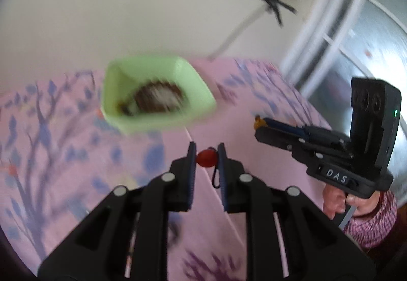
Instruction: Organize jewelry
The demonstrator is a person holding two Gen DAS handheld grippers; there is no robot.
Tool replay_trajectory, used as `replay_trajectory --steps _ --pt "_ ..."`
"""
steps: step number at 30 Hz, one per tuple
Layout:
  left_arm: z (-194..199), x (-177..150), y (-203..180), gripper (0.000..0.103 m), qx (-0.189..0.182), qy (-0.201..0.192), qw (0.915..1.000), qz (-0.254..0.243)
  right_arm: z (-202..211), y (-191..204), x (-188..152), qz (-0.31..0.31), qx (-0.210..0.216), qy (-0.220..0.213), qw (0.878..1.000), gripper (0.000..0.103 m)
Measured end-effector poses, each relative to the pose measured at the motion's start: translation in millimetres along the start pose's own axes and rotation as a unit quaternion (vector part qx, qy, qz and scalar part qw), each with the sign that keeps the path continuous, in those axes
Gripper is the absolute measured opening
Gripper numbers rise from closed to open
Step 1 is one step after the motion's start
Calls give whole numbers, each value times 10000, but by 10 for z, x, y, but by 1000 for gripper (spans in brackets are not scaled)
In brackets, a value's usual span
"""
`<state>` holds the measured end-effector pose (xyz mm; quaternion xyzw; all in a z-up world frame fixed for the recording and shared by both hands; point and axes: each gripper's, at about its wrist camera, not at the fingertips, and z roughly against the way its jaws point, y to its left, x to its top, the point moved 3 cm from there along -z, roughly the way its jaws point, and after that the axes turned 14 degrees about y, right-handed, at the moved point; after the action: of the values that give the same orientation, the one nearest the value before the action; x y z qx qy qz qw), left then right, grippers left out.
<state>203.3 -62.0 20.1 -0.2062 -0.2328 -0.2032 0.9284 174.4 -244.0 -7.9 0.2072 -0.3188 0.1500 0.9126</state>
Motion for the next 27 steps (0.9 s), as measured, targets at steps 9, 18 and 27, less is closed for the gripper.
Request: replay_trajectory --steps 9,18,27 --pt "-379 751 392 15 250 284 9989 289 -543 -207 778 50 -174 355 9992 0" --pt "-814 863 604 15 244 721 9956 549 -894 -276 820 260 -259 794 9962 0" --pt "-805 771 700 31 372 717 9933 830 -906 -268 773 223 -351 807 9959 12"
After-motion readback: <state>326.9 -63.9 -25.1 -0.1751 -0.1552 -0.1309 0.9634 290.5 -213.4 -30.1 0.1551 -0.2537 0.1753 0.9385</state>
